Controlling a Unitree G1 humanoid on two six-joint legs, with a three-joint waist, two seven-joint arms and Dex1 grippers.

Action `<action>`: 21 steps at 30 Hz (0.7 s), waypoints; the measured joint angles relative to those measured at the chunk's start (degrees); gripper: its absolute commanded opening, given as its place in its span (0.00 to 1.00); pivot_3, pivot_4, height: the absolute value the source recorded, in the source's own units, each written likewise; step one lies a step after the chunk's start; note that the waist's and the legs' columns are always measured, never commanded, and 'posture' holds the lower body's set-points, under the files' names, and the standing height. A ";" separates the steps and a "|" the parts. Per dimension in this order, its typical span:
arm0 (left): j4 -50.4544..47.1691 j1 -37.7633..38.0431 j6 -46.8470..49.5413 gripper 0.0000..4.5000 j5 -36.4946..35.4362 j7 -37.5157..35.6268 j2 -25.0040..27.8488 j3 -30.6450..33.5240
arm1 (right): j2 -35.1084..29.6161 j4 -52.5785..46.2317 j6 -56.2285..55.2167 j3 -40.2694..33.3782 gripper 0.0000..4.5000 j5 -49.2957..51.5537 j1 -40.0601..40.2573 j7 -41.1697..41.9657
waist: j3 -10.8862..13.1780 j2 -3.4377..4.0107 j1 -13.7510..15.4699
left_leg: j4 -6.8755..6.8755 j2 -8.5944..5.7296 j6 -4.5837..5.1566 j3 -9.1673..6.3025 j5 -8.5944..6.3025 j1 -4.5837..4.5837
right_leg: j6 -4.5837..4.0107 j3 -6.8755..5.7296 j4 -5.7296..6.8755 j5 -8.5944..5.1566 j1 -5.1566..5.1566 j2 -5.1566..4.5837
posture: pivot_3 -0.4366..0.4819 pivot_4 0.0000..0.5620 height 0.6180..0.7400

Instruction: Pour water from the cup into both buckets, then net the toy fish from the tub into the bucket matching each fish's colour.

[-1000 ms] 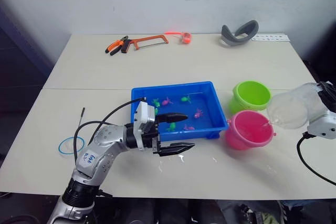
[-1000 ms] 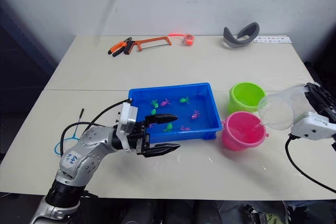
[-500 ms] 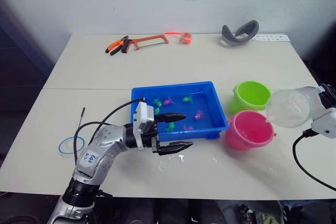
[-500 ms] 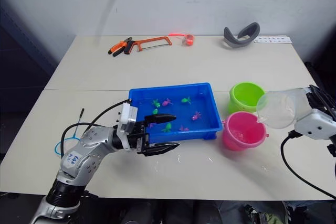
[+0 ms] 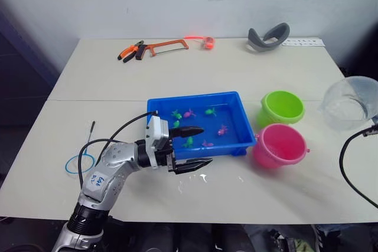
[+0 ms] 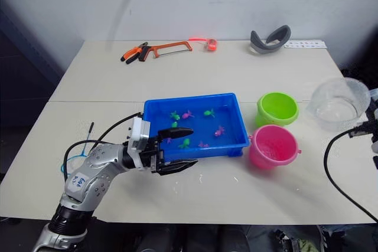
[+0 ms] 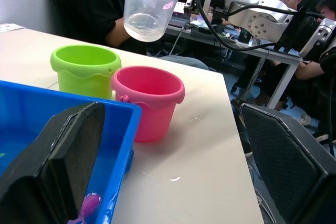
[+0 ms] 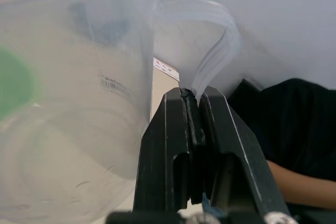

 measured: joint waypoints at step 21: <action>2.65 -11.78 7.88 1.00 -3.23 6.12 -1.93 4.88 | -9.83 18.52 6.39 17.50 0.01 -7.83 -23.76 6.77 | 0.02 -0.02 -0.03 | 0.03 -0.02 0.04 0.00 0.03 -0.13 | 0.01 -0.08 0.14 0.01 -0.05 0.05 | 0.48 0.27 1.00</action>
